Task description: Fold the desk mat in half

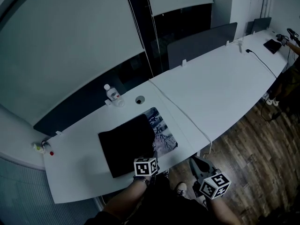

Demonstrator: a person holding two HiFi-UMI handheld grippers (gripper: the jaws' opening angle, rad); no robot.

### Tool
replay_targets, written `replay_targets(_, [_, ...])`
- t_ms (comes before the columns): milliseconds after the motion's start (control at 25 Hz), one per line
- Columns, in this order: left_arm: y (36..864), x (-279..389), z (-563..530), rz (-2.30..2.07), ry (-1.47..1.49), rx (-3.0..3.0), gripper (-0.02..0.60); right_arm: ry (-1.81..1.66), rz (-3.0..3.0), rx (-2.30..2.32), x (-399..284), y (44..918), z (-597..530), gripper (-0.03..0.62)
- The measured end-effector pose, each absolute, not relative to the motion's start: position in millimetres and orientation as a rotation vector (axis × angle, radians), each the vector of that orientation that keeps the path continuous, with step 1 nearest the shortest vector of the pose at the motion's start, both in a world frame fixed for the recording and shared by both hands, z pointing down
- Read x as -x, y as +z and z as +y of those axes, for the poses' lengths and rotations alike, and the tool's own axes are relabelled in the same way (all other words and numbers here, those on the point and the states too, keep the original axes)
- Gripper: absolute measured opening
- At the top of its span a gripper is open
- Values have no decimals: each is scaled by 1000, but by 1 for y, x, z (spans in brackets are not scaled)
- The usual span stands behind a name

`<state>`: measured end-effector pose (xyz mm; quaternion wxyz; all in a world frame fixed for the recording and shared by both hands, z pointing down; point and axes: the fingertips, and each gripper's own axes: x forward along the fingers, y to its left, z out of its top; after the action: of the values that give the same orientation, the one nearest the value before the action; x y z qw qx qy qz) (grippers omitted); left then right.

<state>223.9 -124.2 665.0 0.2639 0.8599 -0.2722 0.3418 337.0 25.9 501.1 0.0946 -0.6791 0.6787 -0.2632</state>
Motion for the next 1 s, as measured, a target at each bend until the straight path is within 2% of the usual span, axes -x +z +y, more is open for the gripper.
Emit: replay_targets(1000, [665,-278,-123,-541,994,-2382,32,-802,1858,2102,-361,507,22,20])
